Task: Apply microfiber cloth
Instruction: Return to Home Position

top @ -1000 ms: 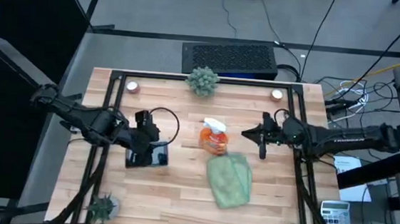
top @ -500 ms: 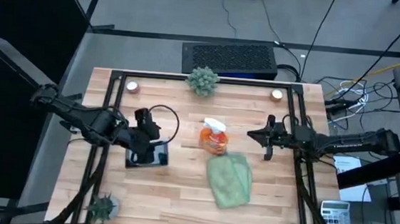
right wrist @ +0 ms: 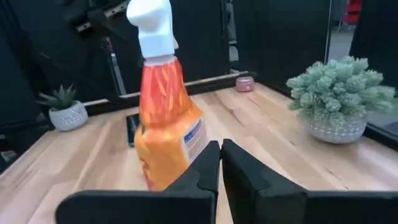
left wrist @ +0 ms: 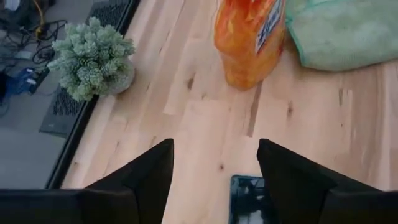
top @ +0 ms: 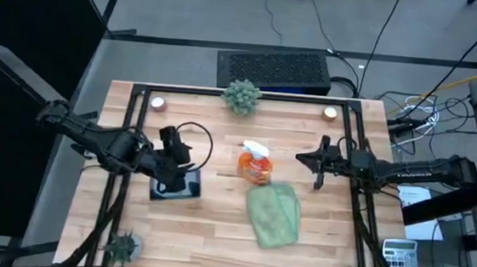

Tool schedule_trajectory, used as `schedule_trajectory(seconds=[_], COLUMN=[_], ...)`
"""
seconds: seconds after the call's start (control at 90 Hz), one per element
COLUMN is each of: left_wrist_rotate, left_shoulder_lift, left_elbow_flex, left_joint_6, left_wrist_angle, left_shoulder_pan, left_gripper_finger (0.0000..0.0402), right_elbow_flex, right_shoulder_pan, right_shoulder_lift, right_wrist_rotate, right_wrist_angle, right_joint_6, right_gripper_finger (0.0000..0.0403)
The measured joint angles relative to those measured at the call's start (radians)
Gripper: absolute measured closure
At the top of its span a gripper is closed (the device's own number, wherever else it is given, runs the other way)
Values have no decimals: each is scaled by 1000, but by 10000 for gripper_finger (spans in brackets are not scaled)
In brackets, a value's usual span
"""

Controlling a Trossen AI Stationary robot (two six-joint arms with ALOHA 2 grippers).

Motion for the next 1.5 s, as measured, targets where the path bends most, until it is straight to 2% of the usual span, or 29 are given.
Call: schedule_trajectory(seconds=[0.2,0.544,0.744,0.844,0.911,1.1,1.211,1.367,1.5], left_wrist_rotate=[-44,-44,-8,48,125,524,688,711,664], left_shoulder_lift=[-88,-177,-228,-270,-298,-346,-368,-411,-488], left_elbow_flex=[0,-2,-122,-212,-278,-480,-589,-684,-739], left_joint_6=[-4,3,15,54,99,216,234,240,247], left_wrist_angle=[3,11,150,303,435,867,1041,1086,1104], left_shoulder_pan=[0,-5,-5,-5,-1,50,107,183,234], left_gripper_finger=[185,185,185,185,185,185,185,185,185], right_elbow_flex=[0,1,1,2,2,2,2,2,2], right_shoulder_pan=[0,0,0,0,0,1,1,1,1], right_shoulder_lift=[-54,-289,-446,-493,-500,-482,-479,-479,-479], right_wrist_rotate=[-17,-52,-53,-85,-101,-103,-103,-103,-103], right_wrist_angle=[-21,-255,-433,-437,-437,-441,-441,-440,-440], right_joint_6=[-37,9,19,-8,-24,-20,-22,30,43], right_gripper_finger=[403,403,403,403,403,403,403,403,403])
